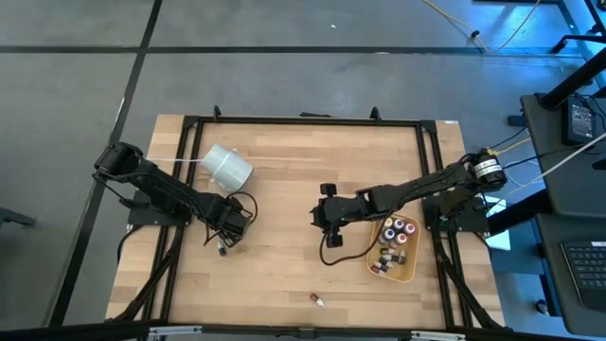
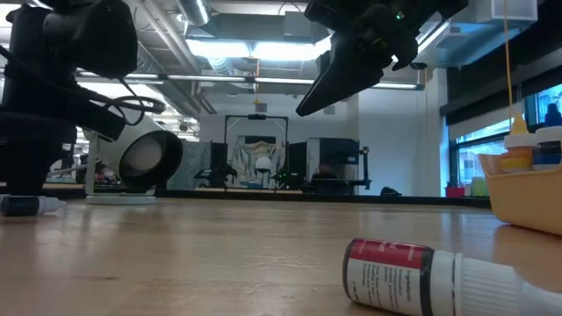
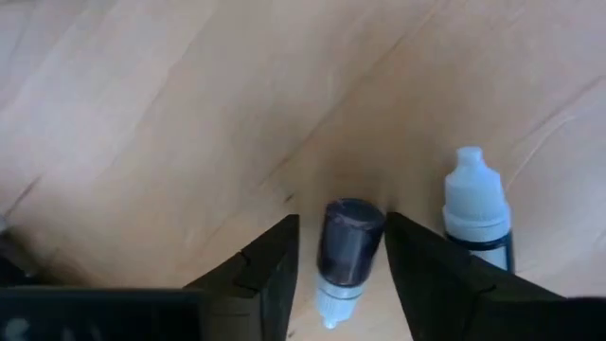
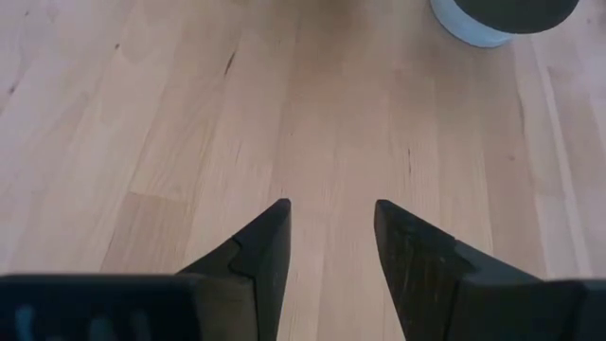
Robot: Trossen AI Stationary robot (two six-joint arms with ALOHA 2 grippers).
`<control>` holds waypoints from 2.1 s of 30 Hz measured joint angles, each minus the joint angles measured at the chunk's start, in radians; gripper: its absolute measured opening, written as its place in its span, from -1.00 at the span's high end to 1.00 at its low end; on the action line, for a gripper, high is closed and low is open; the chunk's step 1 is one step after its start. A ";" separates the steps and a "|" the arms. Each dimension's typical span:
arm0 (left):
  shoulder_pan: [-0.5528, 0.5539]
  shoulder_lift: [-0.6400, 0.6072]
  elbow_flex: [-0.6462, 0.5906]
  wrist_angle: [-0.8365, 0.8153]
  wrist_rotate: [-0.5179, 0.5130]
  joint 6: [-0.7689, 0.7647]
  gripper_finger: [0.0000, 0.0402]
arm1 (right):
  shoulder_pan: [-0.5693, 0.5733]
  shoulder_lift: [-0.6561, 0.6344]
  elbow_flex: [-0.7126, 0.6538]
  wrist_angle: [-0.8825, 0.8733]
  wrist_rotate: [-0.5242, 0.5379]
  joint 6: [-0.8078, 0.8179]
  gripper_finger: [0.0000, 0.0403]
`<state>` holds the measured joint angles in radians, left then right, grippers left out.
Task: Pick & Place food coloring
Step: Put the small pink food coloring bottle into the yellow bin
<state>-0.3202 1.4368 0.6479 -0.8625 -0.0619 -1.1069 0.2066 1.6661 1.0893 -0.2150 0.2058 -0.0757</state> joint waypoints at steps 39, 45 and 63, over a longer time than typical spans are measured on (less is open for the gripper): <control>0.141 0.178 0.252 1.051 -0.124 0.845 0.72 | 0.095 -0.250 0.000 -0.469 0.001 0.268 0.22; 0.183 0.299 0.252 1.131 -0.048 0.847 0.72 | 0.100 -0.250 0.000 -0.472 0.001 0.308 0.22; 0.200 0.433 0.251 1.135 -0.042 0.795 0.61 | 0.100 -0.249 0.000 -0.455 0.002 0.310 0.22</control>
<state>-0.1207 1.8698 0.8993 0.2726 -0.1043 -0.3119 0.3065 1.4166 1.0893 -0.6697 0.2077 0.2339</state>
